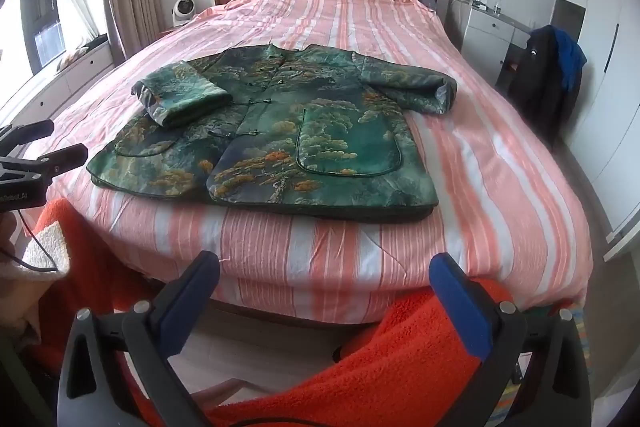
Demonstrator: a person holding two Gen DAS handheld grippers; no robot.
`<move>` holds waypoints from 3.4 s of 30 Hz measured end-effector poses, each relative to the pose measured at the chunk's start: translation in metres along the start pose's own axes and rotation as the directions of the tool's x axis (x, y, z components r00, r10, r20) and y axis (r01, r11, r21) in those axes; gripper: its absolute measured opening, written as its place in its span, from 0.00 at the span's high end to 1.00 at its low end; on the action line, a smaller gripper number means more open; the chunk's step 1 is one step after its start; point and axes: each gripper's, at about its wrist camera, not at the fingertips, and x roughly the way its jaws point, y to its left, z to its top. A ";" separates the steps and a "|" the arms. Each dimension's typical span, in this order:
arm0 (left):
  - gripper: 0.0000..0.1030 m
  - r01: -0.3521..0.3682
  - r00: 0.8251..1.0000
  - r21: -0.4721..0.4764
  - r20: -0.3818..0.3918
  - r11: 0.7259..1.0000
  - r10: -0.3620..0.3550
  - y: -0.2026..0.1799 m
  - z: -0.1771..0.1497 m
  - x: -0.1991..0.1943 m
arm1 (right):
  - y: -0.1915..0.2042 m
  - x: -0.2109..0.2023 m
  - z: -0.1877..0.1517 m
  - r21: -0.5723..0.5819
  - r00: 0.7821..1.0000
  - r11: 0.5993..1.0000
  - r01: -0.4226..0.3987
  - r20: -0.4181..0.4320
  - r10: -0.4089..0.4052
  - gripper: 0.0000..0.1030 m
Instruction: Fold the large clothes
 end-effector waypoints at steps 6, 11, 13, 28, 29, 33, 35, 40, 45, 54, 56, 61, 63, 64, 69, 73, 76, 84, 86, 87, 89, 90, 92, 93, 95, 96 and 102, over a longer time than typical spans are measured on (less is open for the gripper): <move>0.00 -0.076 0.997 0.059 0.026 0.995 0.074 -0.009 -0.004 0.000 | 0.000 0.002 0.000 0.005 1.000 1.000 -0.002 0.003 0.002 0.00; 0.00 -0.069 0.997 0.074 0.021 0.995 0.068 -0.008 -0.003 0.001 | 0.011 0.003 -0.002 -0.002 1.000 1.000 -0.015 0.001 0.015 0.00; 0.00 -0.062 0.998 0.081 0.017 0.995 0.061 -0.009 -0.003 0.001 | 0.005 0.006 0.000 -0.003 1.000 1.000 -0.028 0.002 0.028 0.00; 0.00 -0.058 0.998 0.049 0.012 0.997 0.057 0.002 0.000 0.001 | 0.009 -0.004 0.005 -0.019 0.997 0.998 -0.060 0.056 0.060 0.00; 0.00 -0.068 0.997 0.048 0.023 0.996 0.067 0.002 0.001 0.000 | 0.010 -0.005 0.005 -0.017 0.996 0.998 -0.063 0.058 0.064 0.00; 0.00 -0.071 0.997 0.042 0.040 0.997 0.069 0.004 0.004 -0.002 | 0.012 -0.004 0.005 -0.021 0.996 0.997 -0.068 0.055 0.069 0.00; 0.00 -0.076 0.996 0.033 0.044 0.997 0.075 0.006 0.005 -0.001 | 0.012 -0.004 0.005 -0.026 0.996 0.997 -0.067 0.057 0.069 0.00; 0.00 -0.079 0.996 -0.020 0.043 0.997 0.080 0.015 0.010 0.000 | 0.007 -0.007 0.012 -0.061 0.997 0.998 -0.015 0.080 0.020 0.00; 0.00 -0.072 0.996 -0.052 0.056 0.996 0.075 0.024 0.009 -0.004 | -0.001 -0.010 0.021 -0.047 0.995 0.999 0.006 0.097 -0.001 0.00; 0.00 -0.059 0.997 -0.062 0.050 0.996 0.062 0.026 0.008 -0.003 | 0.014 -0.003 0.014 -0.073 0.997 0.996 -0.041 0.065 0.046 0.00; 0.00 -0.058 0.997 -0.058 0.049 0.997 0.061 0.024 0.007 -0.003 | 0.015 -0.004 0.014 -0.073 0.997 0.996 -0.041 0.066 0.046 0.00; 0.00 -0.052 0.998 -0.048 0.030 0.998 0.053 0.021 0.005 0.003 | 0.015 -0.003 0.013 -0.067 0.997 0.997 -0.043 0.062 0.047 0.00; 0.00 -0.051 0.998 -0.044 0.027 0.998 0.052 0.020 0.005 0.003 | 0.015 -0.003 0.013 -0.068 0.997 0.997 -0.044 0.058 0.048 0.00; 0.00 -0.050 0.998 -0.042 0.028 0.998 0.051 0.019 0.005 0.003 | 0.015 -0.002 0.013 -0.068 0.997 0.997 -0.046 0.055 0.050 0.00; 0.00 -0.042 0.998 -0.030 0.036 0.999 0.043 0.017 0.004 0.004 | 0.015 0.000 0.013 -0.069 0.997 0.996 -0.050 0.052 0.054 0.00; 0.00 -0.056 0.997 -0.035 0.043 0.998 0.058 0.019 0.005 0.003 | 0.015 0.000 0.013 -0.068 0.997 0.996 -0.050 0.051 0.054 0.00; 0.00 -0.102 0.994 -0.031 0.038 0.994 0.103 0.026 0.008 0.006 | 0.015 -0.001 0.013 -0.068 0.997 0.996 -0.050 0.053 0.054 0.00; 0.00 -0.095 0.995 -0.092 0.000 0.991 0.096 0.052 0.010 0.008 | 0.013 -0.003 0.015 -0.063 0.995 0.998 -0.028 0.092 0.034 0.00; 0.00 -0.095 0.995 -0.099 0.015 0.991 0.097 0.054 0.011 0.006 | 0.013 -0.004 0.015 -0.072 0.994 0.997 -0.025 0.101 0.032 0.00; 0.00 -0.101 0.994 -0.095 0.025 0.990 0.104 0.054 0.011 0.006 | 0.013 -0.004 0.016 -0.076 0.994 0.997 -0.022 0.102 0.030 0.00; 0.00 -0.100 0.994 -0.079 0.035 0.992 0.103 0.053 0.011 0.007 | 0.013 -0.005 0.016 -0.090 0.993 0.996 -0.018 0.111 0.028 0.00; 0.00 -0.083 0.996 -0.076 0.031 0.994 0.085 0.053 0.011 0.008 | 0.012 -0.006 0.016 -0.093 0.993 0.996 -0.017 0.115 0.028 0.00; 0.00 -0.019 1.000 -0.102 0.013 0.995 0.020 0.055 0.011 0.009 | 0.010 -0.005 0.016 -0.103 0.992 0.995 -0.016 0.121 0.029 0.00; 0.00 0.006 1.000 -0.122 0.008 0.992 -0.005 0.056 0.011 0.009 | 0.010 -0.005 0.015 -0.114 0.991 0.993 -0.017 0.130 0.031 0.00; 0.00 0.048 0.999 -0.157 0.019 0.986 -0.045 0.057 0.009 0.009 | 0.011 -0.002 0.012 -0.144 0.990 0.990 -0.009 0.138 0.029 0.00; 0.00 0.062 0.998 -0.162 0.031 0.985 -0.058 0.056 0.008 0.009 | 0.012 0.000 0.010 -0.155 0.991 0.988 -0.005 0.128 0.025 0.00; 0.00 0.094 0.995 -0.047 -0.037 0.994 -0.096 0.028 0.001 0.021 | 0.012 0.006 0.008 -0.130 0.996 0.991 -0.042 0.074 0.052 0.00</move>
